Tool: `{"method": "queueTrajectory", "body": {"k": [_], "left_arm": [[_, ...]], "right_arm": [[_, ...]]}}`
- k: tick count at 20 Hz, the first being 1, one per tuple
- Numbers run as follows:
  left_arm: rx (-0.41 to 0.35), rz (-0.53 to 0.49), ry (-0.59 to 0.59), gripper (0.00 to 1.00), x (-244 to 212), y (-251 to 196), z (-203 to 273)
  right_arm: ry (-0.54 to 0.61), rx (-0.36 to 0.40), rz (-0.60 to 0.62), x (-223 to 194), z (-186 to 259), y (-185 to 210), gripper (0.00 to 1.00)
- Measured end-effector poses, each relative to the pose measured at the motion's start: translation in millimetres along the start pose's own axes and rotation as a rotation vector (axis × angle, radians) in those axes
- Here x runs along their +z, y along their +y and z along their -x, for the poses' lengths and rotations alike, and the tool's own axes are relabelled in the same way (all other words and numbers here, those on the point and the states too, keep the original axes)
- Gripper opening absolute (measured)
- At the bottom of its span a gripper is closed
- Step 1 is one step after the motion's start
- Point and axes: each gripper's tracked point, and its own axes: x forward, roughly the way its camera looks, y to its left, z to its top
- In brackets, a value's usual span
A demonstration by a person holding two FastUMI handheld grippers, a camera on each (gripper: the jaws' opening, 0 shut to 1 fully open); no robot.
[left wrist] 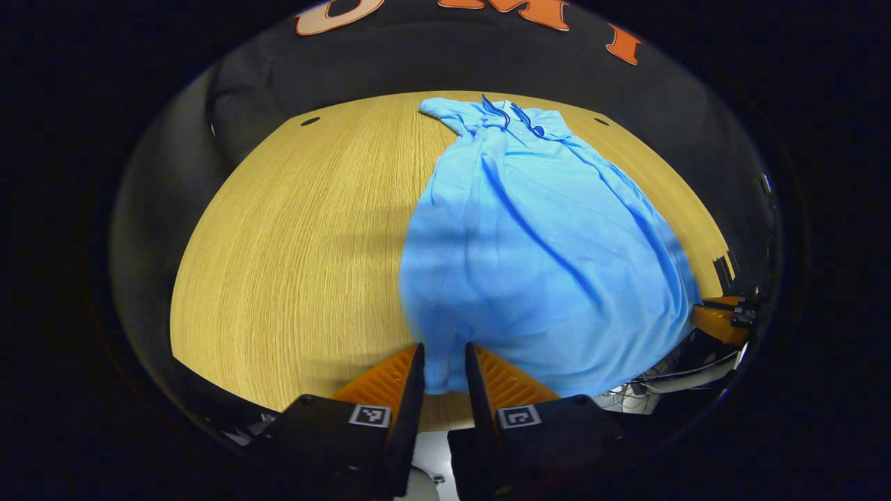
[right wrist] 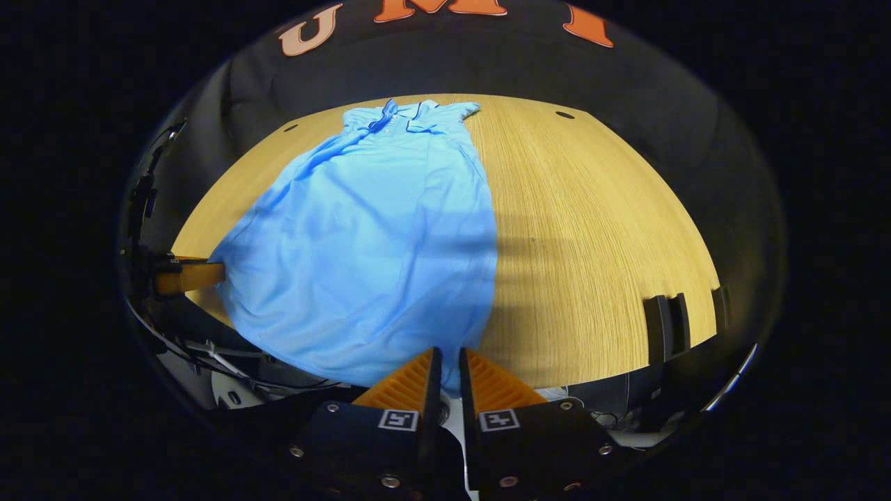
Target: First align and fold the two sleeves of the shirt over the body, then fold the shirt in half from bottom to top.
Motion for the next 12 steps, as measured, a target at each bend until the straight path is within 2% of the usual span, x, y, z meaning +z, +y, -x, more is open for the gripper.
{"method": "queueTrajectory", "body": {"k": [1,3,7,9,12], "left_arm": [[0.006,0.012,0.011,0.24,1,-2,-1],[0.036,0.01,0.023,0.14,1,-3,-3],[0.074,-0.06,0.045,0.08,2,-7,-3],[0.044,-0.011,0.061,0.05,2,-14,-3],[0.038,0.048,0.047,0.05,11,-12,8]], "right_arm": [[0.007,0.007,0.006,2,-2,1,0.14],[-0.005,0.051,0.008,8,-3,11,0.09],[-0.023,0.087,0.012,12,-4,19,0.02],[-0.039,0.101,-0.006,19,0,18,0.02],[-0.094,0.126,-0.03,39,8,14,0.02]]}}
